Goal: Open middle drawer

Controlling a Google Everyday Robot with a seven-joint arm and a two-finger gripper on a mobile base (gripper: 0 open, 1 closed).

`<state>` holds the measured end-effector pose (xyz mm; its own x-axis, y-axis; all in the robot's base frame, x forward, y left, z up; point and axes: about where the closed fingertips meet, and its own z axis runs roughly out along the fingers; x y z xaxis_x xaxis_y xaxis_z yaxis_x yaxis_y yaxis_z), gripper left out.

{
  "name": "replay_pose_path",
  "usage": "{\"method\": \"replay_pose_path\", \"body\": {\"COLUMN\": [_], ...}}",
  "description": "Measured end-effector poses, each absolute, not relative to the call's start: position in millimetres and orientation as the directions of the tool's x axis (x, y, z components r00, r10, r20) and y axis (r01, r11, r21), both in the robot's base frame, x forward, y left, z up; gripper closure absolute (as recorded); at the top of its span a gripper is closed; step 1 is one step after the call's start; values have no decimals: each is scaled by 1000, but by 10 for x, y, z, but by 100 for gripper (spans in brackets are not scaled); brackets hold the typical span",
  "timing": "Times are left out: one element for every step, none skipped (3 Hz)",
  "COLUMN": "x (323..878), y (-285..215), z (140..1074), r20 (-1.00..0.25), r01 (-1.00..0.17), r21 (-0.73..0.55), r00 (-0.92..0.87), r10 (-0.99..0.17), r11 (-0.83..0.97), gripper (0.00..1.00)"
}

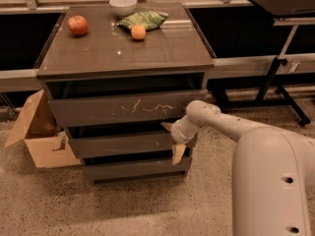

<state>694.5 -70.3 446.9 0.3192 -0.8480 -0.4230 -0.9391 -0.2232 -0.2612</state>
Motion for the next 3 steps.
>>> {"method": "replay_pose_path", "body": {"x": [7063,7127,7077], "y": [-694,-714,-712], "z": [4308,4145,4164], "r20": [-429,-444,-458], "r01": [-951,-964,-964], "r21": [-253,-227,-231], "r00": [275,231,225], "r10": [-861,-866,-860], "r11": [-178,-140,-129], "gripper": [0,17,40]}}
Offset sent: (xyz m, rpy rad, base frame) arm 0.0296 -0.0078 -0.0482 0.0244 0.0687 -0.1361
